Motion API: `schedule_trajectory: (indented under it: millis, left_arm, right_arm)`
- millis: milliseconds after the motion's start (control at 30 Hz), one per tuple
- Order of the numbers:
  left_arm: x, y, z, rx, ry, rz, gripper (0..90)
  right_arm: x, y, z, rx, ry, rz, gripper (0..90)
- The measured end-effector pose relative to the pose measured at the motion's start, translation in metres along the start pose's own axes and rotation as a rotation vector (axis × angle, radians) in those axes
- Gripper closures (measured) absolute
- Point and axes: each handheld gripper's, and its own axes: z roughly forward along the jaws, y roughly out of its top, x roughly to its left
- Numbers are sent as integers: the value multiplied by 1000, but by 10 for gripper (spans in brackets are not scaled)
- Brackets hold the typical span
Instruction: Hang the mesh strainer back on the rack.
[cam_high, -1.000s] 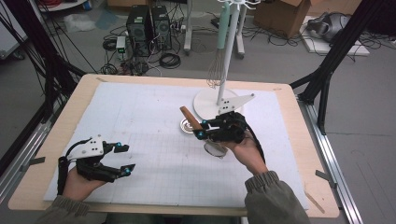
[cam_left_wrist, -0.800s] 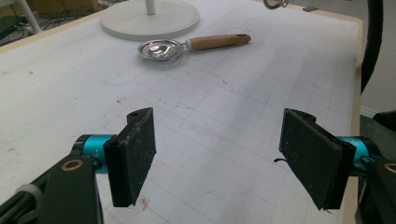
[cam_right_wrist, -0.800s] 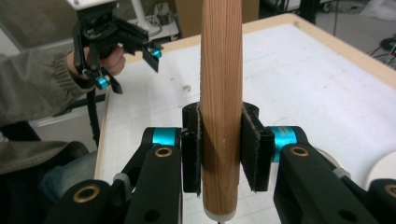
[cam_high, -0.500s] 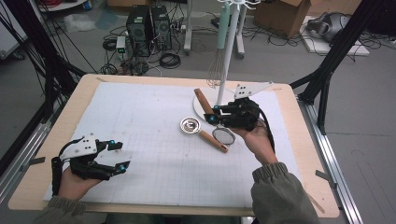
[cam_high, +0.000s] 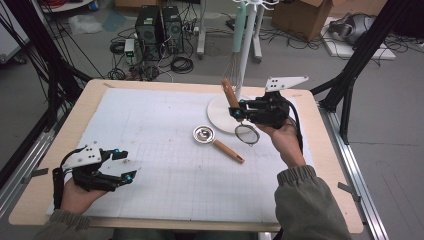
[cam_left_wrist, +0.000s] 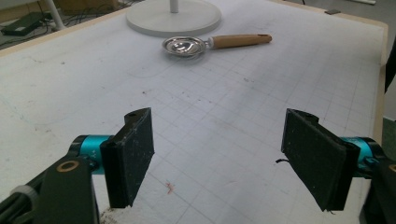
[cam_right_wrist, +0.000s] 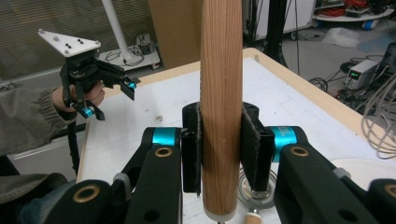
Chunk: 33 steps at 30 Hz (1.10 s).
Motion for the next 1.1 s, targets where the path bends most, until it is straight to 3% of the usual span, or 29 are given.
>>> schedule_trajectory:
  millis: [800,1100]
  left_arm:
    - [5,-3,-2,0,28,-19,225]
    - [5,-3,-3,-5,33,-22,208]
  right_arm:
    - [-24,31,-30,-70,-60,-5,724]
    - [-30,44,-34,-68,-88,-3,724]
